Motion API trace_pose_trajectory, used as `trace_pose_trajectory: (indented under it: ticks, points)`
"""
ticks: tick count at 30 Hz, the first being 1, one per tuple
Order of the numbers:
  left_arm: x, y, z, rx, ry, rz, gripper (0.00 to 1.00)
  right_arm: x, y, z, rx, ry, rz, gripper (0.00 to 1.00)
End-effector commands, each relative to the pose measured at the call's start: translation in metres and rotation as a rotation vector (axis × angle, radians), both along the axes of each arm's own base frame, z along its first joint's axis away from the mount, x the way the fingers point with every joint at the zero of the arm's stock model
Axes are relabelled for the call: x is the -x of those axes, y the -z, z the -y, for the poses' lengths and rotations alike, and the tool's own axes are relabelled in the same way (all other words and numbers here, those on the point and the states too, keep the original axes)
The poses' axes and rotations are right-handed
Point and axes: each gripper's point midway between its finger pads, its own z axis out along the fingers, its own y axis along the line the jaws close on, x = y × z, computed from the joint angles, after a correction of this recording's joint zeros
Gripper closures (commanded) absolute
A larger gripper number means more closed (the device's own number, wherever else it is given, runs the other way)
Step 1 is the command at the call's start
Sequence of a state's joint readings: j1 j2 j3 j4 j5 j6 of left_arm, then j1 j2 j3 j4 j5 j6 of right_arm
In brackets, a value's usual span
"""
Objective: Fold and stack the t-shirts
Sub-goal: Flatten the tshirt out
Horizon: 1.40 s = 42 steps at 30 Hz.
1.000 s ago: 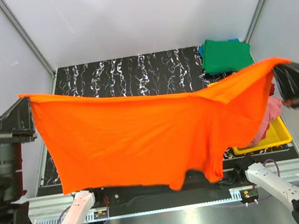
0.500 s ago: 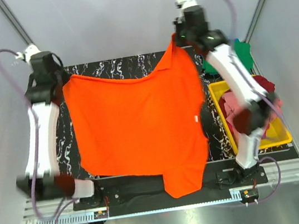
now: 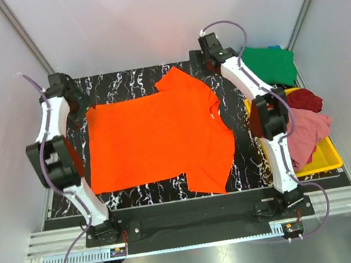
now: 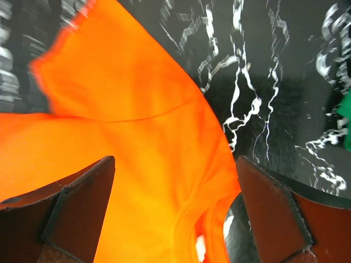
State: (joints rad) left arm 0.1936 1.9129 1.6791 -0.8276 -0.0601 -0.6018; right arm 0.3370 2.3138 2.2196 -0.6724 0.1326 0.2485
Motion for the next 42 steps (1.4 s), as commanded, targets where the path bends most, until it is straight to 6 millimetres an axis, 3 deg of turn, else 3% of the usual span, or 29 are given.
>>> trace_pose_trajectory:
  ticks: [1, 2, 4, 5, 7, 10, 14, 21, 26, 32, 34, 35, 39, 42]
  points:
    - [0.014, -0.071, 0.01, -0.045, 0.045, 0.206, 0.01, 0.003, -0.11, -0.005, -0.149, 0.031, 0.233, 0.0]
    - [0.02, -0.071, 0.011, -0.048, 0.048, 0.209, 0.01, 0.012, -0.089, -0.006, -0.156, 0.035, 0.178, 0.0]
    - [0.042, -0.057, 0.012, -0.053, 0.04, 0.18, 0.01, 0.021, -0.084, -0.006, -0.185, 0.037, 0.158, 0.0]
    - [0.046, -0.052, 0.013, -0.052, 0.038, 0.176, 0.01, 0.031, -0.071, -0.009, -0.205, 0.033, 0.118, 0.0]
    - [0.058, -0.033, 0.019, -0.029, 0.044, 0.157, 0.01, 0.037, -0.063, -0.015, -0.242, 0.021, 0.103, 0.0]
    - [0.064, -0.007, 0.029, 0.018, 0.051, 0.133, 0.01, 0.052, -0.042, -0.034, -0.345, -0.031, 0.03, 0.0]
    - [0.057, 0.012, 0.05, 0.079, 0.097, 0.119, 0.03, 0.07, -0.011, -0.06, -0.473, -0.107, -0.079, 0.0]
    - [0.042, 0.048, 0.064, 0.13, 0.098, 0.048, 0.04, 0.071, 0.034, -0.08, -0.547, -0.155, -0.182, 0.0]
    - [0.029, 0.07, 0.059, 0.119, 0.088, 0.006, 0.05, 0.054, 0.072, -0.071, -0.575, -0.123, -0.238, 0.0]
    - [0.008, 0.086, 0.061, 0.107, 0.108, -0.018, 0.06, 0.033, 0.097, -0.041, -0.6, -0.039, -0.251, 0.01]
    - [-0.003, 0.083, 0.064, 0.108, 0.122, -0.01, 0.07, 0.028, 0.103, -0.032, -0.598, -0.016, -0.252, 0.02]
    - [-0.004, 0.092, 0.065, 0.113, 0.126, -0.03, 0.07, 0.024, 0.108, -0.027, -0.599, 0.002, -0.254, 0.02]
    - [-0.019, 0.09, 0.072, 0.131, 0.149, -0.019, 0.07, 0.011, 0.119, -0.006, -0.592, 0.045, -0.247, 0.03]
    - [-0.03, 0.083, 0.075, 0.14, 0.162, 0.003, 0.08, 0.0, 0.116, -0.003, -0.604, 0.04, -0.23, 0.03]
